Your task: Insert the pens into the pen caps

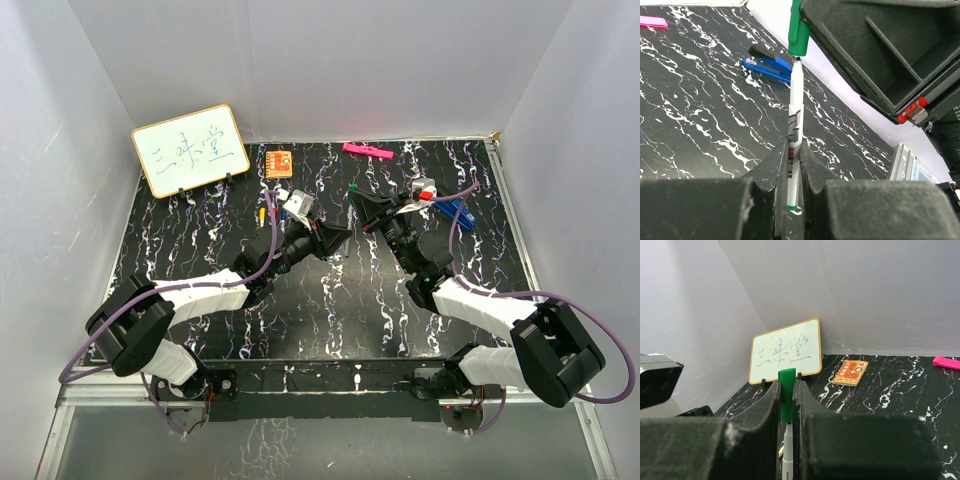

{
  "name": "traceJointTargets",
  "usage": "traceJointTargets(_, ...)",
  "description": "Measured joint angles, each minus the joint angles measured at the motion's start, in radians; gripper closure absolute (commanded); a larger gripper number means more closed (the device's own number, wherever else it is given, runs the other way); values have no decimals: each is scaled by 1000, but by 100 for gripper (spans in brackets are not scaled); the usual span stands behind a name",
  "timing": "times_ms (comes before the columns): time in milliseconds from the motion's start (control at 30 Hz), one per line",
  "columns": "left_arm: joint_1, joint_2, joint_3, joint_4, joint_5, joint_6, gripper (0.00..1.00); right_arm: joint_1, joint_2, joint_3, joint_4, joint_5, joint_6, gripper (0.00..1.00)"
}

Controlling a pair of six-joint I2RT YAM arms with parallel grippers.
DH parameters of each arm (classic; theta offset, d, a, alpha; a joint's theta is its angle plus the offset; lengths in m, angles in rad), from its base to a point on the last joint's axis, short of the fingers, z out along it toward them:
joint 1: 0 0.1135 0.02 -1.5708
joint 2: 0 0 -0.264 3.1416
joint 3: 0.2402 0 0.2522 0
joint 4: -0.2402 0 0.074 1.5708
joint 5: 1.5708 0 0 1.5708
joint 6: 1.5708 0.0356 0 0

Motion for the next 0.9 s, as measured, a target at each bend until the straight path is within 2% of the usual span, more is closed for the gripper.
traceJointTargets(900,0,0,0,-16,-23,1,100,0,14,-9,-3,-7,2,100)
